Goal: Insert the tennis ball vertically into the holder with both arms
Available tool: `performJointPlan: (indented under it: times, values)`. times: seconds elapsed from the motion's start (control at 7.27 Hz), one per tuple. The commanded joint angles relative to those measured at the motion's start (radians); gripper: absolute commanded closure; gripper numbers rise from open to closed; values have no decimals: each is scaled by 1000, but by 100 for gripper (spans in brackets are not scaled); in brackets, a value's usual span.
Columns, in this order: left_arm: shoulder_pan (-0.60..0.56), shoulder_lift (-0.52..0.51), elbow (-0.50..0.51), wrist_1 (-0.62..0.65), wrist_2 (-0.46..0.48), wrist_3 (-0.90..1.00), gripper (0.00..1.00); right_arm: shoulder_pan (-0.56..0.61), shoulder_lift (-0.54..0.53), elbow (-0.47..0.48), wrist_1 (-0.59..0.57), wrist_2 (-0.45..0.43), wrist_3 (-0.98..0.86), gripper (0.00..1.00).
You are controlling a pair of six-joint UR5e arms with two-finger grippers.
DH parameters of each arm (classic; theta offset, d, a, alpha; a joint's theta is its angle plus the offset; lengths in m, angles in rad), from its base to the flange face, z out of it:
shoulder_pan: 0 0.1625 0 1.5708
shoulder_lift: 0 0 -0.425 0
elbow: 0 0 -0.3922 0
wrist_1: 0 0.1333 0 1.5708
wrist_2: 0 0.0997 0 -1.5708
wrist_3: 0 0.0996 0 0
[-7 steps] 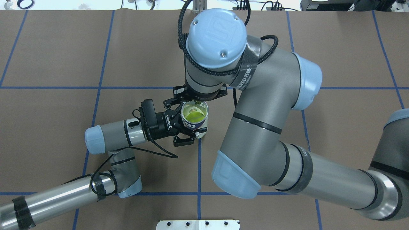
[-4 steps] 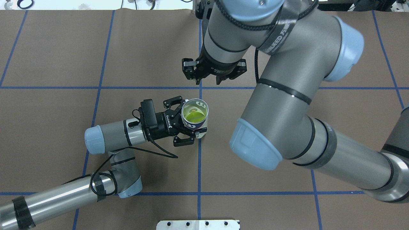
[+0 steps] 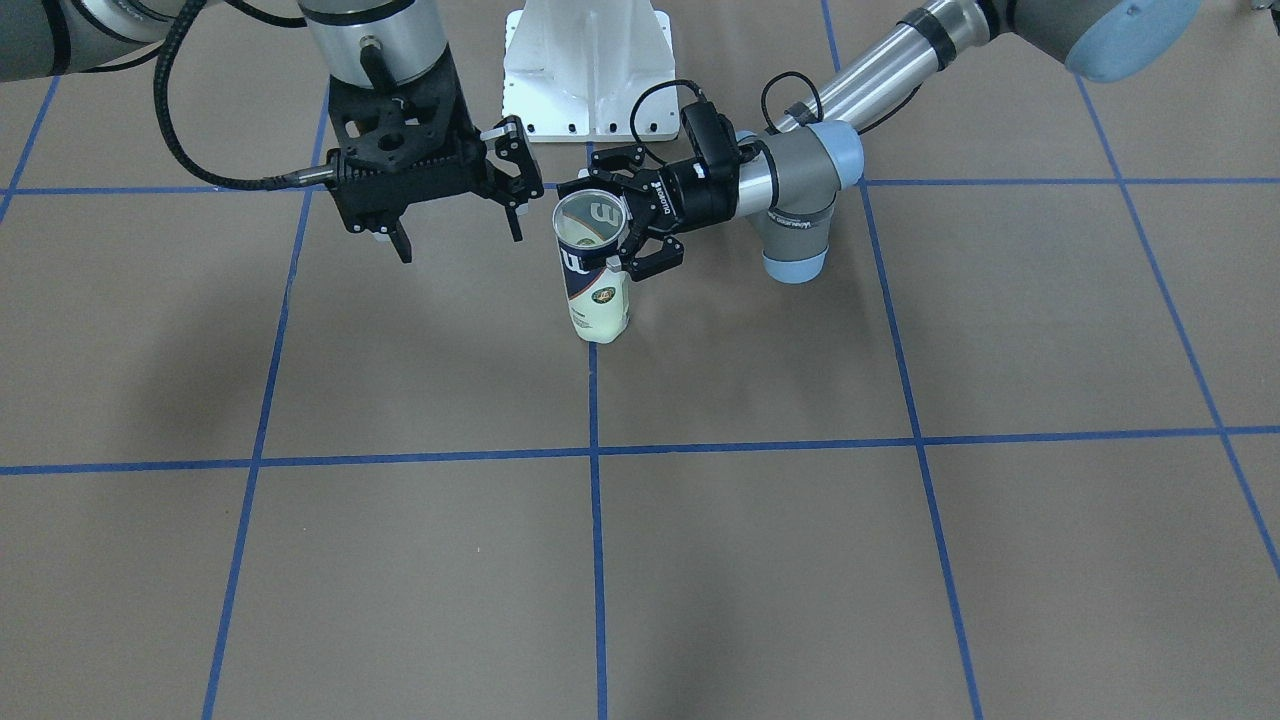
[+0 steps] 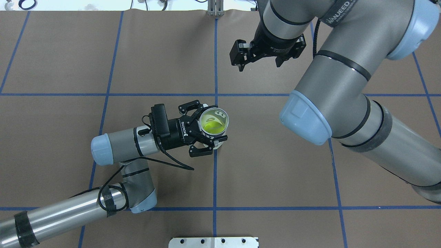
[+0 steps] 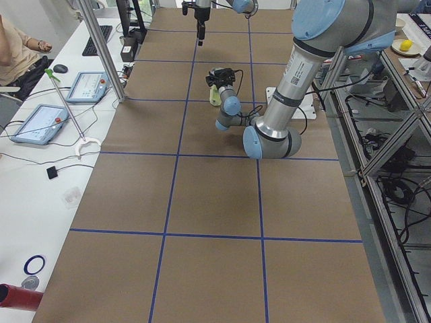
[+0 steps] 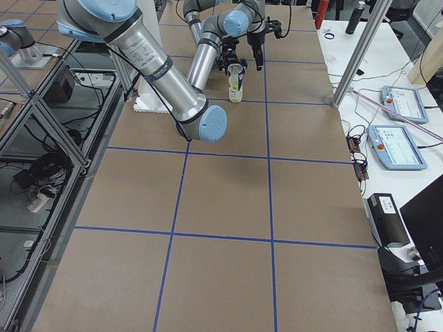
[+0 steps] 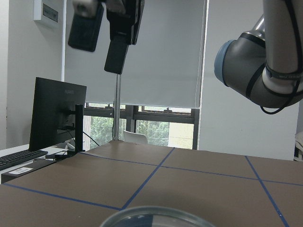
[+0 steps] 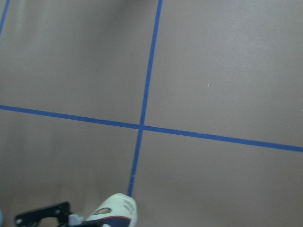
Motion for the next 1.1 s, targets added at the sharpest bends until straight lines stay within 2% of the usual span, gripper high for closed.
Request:
performJointPlan:
  times: [0.0,0.28,0.55,0.69,0.96]
  values:
    - [-12,0,-35,0,0,-2,1,21,-33,-5,0,-3,-66,1]
    - [-60,7,-43,0,-1,-8,1,78,-117,-5,10,-1,-206,1]
    - [-141,59,-48,3,-4,-23,1,162,-223,-6,24,2,-383,1]
    - [-190,81,-55,3,-4,-77,1,203,-278,-8,26,18,-443,1]
    - [-268,160,-66,8,-7,-109,1,297,-410,-34,114,90,-567,1]
